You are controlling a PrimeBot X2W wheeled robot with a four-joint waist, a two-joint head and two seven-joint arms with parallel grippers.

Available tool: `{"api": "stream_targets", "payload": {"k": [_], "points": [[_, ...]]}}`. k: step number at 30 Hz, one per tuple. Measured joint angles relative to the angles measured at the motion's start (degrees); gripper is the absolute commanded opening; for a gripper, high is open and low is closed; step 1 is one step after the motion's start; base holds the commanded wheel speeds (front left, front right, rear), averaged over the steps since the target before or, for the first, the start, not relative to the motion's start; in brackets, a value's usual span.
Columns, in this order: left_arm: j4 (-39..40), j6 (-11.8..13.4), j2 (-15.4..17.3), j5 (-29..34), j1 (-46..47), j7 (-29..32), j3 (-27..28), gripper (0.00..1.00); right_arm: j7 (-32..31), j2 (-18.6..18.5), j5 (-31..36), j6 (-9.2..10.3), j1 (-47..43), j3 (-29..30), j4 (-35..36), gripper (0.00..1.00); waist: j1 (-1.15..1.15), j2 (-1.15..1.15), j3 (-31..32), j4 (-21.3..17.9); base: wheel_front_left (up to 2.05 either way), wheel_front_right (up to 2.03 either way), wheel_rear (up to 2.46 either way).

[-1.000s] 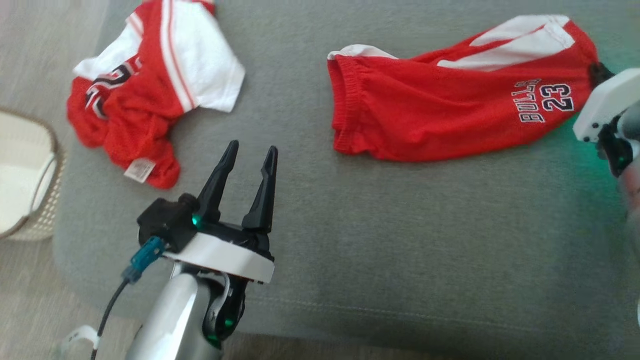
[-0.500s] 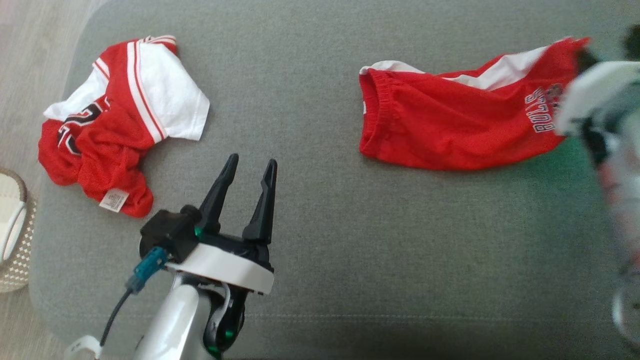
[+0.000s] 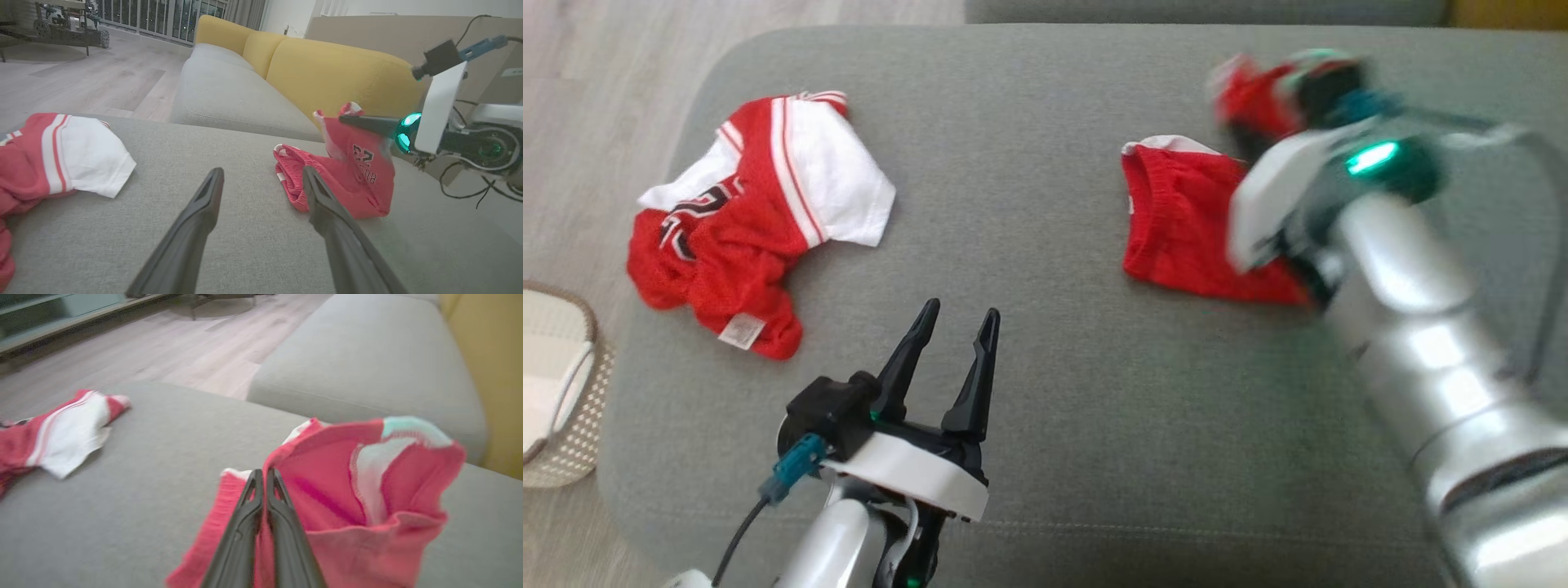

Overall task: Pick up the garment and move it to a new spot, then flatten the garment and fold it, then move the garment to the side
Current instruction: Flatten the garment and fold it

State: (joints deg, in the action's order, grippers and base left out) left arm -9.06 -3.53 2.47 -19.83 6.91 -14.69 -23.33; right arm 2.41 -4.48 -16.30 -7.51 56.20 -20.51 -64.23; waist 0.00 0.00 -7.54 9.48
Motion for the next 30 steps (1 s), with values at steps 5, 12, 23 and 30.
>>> {"api": "stream_targets", "payload": {"k": [5, 12, 23, 30], "points": [[0.0, 0.0, 0.0, 0.0, 0.0, 0.0, 0.2, 1.00, -5.2, 0.8, -7.3, 0.00, -4.7, -11.2, 7.9, 0.00, 0.00, 0.00, -0.8, 1.1, 0.00, 0.00, 0.00], [0.2, 0.1, 0.0, -0.5, 0.0, 0.0, 0.2, 1.00, -4.0, 0.6, -9.1, 0.00, -5.3, -12.7, 10.4, 1.00, 0.00, 0.00, -1.5, 2.1, 0.00, 0.00, 0.00], [2.5, 1.6, 0.0, 0.6, -1.0, 0.0, 1.3, 1.00, 4.8, -4.9, -0.5, 0.00, -8.5, 6.1, 10.7, 1.00, 0.00, 0.00, -0.4, 1.2, 0.00, 0.00, 0.00], [3.2, 2.0, 0.0, 0.6, -1.6, 0.0, 1.1, 1.00, 4.2, -5.5, 5.3, 0.00, -14.3, 15.8, 10.4, 1.00, 0.00, 0.00, -0.5, 1.1, 0.00, 0.00, 0.00]]}}
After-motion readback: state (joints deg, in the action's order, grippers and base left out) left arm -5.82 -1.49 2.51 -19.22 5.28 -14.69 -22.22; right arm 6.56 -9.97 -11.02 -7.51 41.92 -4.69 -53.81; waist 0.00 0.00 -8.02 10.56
